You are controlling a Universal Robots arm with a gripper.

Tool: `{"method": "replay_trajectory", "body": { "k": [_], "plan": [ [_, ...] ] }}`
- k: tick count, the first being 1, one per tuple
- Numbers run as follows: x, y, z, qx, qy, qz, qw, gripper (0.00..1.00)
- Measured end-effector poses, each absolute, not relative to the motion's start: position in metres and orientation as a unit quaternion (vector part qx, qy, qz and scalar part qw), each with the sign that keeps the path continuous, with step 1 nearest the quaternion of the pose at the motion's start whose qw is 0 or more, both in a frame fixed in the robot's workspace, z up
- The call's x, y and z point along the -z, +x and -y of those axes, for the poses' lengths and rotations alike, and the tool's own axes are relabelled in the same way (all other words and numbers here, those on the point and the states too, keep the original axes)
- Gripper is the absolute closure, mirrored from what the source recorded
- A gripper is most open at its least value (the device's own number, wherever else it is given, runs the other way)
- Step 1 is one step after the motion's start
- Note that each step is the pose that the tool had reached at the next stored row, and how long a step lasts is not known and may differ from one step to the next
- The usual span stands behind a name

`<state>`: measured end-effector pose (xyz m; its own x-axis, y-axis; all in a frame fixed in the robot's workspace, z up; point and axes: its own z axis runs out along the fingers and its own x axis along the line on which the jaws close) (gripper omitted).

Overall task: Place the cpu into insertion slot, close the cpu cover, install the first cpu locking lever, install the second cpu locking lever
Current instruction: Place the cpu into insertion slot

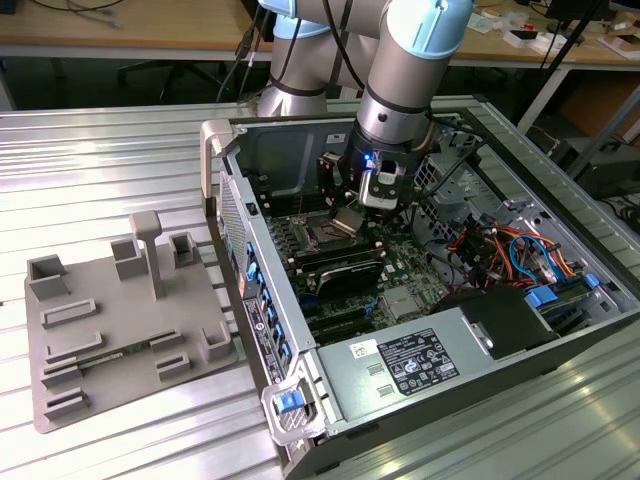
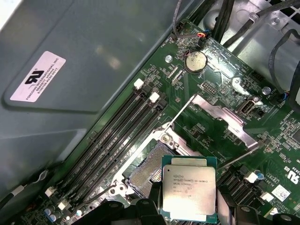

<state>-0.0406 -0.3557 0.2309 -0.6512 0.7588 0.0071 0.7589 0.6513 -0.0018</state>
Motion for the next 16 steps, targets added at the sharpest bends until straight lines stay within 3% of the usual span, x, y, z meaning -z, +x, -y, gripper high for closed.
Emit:
{"method": "replay_trajectory", "body": {
  "k": [16],
  "plan": [
    [-0.2305,-0.0406,0.3557,0.001,-0.428,0.904,0.004,0.45]
  ]
}}
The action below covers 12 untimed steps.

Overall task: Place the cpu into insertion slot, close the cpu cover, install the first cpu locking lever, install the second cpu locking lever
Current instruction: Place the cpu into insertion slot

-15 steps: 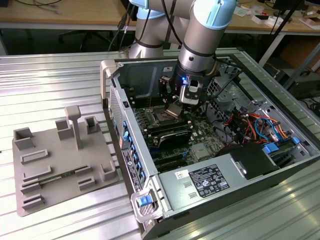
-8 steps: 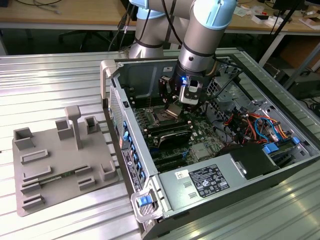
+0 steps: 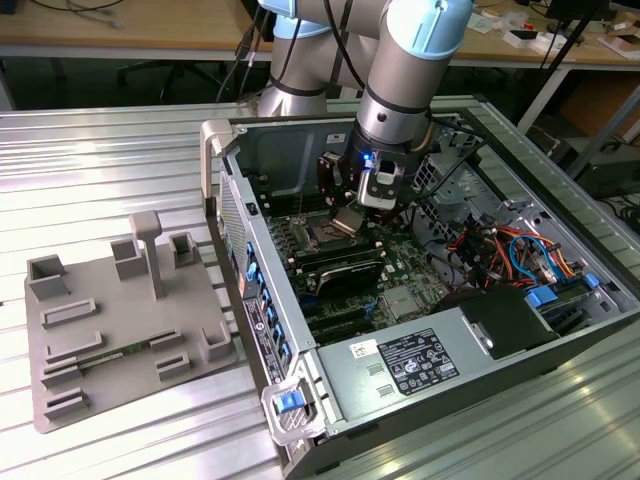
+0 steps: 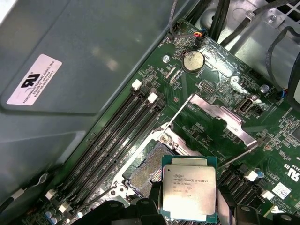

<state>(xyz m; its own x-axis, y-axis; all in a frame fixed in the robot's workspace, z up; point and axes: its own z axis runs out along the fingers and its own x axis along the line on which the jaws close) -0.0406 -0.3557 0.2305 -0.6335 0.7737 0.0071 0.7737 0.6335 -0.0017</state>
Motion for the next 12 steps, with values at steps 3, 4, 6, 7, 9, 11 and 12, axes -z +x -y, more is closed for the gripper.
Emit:
{"method": "replay_trajectory", "body": {
  "k": [3,4,6,7,9,11,12],
  "plan": [
    [-0.2305,-0.0406,0.3557,0.001,-0.43,0.903,0.004,0.45],
    [-0.2304,-0.0406,0.3557,0.001,-0.43,0.903,0.004,0.45],
    [-0.2304,-0.0406,0.3557,0.001,-0.431,0.902,0.004,0.45],
    [-0.2304,-0.0406,0.3557,0.001,-0.432,0.902,0.004,0.45],
    [-0.2303,-0.0406,0.3557,0.001,-0.433,0.902,0.004,0.45],
    [-0.2302,-0.0406,0.3557,0.001,-0.434,0.901,0.004,0.45],
    [-0.2302,-0.0406,0.3557,0.001,-0.435,0.901,0.004,0.45]
  ]
}}
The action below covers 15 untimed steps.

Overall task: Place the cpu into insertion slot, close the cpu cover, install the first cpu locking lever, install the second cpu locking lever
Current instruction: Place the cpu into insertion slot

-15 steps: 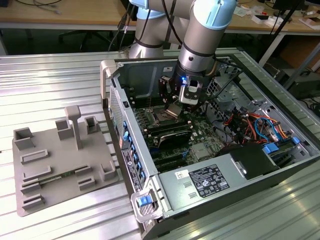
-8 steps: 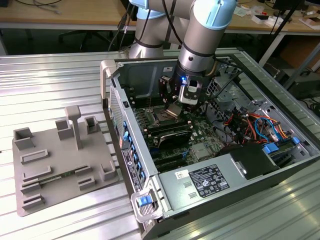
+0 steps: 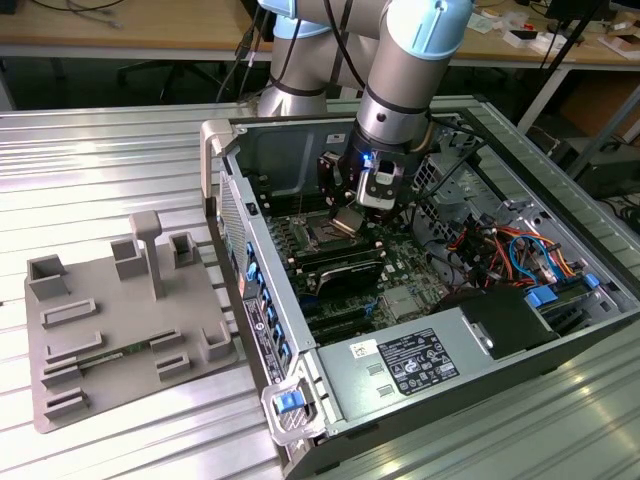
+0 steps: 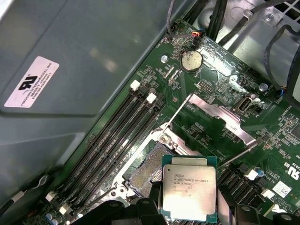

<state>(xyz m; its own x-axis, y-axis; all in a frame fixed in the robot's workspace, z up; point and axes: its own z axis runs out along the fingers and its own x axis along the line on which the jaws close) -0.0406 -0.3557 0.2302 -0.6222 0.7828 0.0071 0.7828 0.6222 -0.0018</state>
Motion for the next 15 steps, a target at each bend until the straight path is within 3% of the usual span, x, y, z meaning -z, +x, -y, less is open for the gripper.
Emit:
{"method": "replay_trajectory", "body": {
  "k": [15],
  "plan": [
    [-0.23,-0.0406,0.3557,0.001,-0.442,0.897,0.004,0.45]
  ]
}}
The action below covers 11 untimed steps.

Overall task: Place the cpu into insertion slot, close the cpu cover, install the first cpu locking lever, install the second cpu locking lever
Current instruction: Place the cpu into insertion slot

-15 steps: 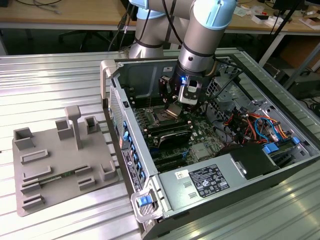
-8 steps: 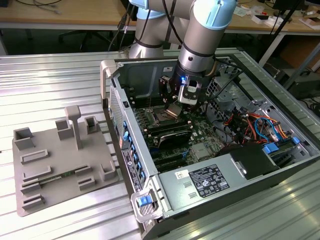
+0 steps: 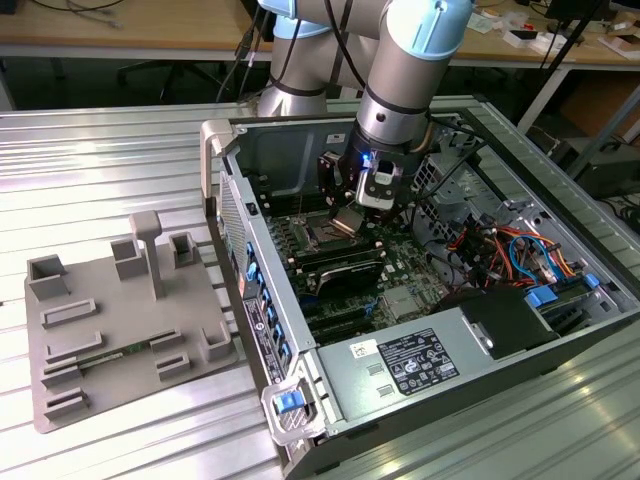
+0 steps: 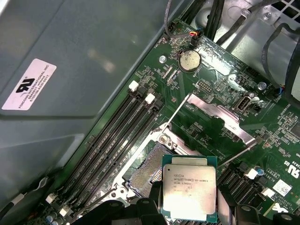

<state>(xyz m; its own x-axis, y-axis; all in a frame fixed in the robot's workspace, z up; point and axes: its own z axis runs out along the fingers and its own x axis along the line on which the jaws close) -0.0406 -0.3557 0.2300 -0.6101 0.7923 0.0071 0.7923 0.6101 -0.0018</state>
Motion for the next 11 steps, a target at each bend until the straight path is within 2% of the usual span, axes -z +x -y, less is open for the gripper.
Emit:
{"method": "replay_trajectory", "body": {
  "k": [11],
  "plan": [
    [-0.2298,-0.0406,0.3557,0.001,-0.446,0.895,0.004,0.45]
  ]
}}
